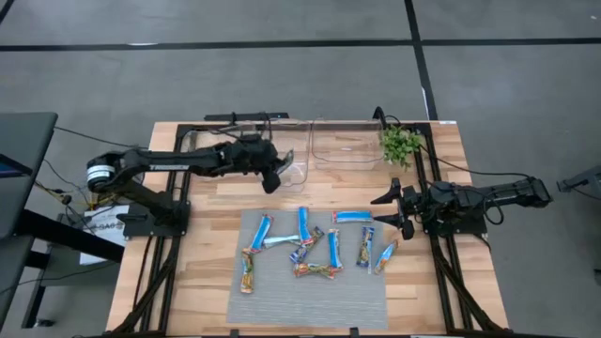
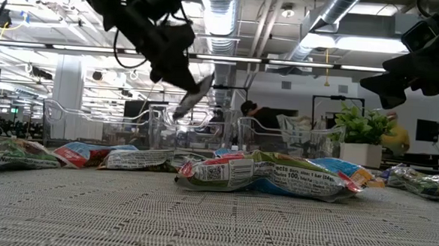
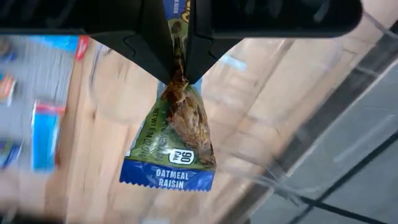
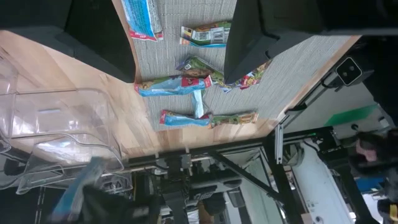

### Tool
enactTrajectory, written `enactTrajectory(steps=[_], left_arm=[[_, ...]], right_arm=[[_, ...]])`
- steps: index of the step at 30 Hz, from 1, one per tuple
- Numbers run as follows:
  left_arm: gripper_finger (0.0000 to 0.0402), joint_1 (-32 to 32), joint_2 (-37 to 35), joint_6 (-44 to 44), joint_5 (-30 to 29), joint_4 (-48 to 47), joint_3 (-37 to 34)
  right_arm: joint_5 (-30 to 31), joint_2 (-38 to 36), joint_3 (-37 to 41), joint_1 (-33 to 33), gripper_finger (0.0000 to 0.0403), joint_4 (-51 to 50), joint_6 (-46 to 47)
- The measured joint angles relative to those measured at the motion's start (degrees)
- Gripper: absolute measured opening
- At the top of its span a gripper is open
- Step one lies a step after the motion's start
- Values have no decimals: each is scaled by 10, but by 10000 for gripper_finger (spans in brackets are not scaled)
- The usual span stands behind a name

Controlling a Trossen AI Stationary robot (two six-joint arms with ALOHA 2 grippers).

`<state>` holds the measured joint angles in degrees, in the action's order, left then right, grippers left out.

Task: Pick and place Granola Bars by type
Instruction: Put the left blue granola bar into the middle transparent bin, then put the top left red granola bar into the left transparent bin

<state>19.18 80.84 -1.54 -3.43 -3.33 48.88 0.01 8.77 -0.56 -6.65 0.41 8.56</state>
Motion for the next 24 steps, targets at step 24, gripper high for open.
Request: enactTrajectory(steps=[24], left_arm=[[132, -4, 26, 41, -4, -2, 0]], right_arm=[[0, 0, 0, 0, 240, 0, 0]])
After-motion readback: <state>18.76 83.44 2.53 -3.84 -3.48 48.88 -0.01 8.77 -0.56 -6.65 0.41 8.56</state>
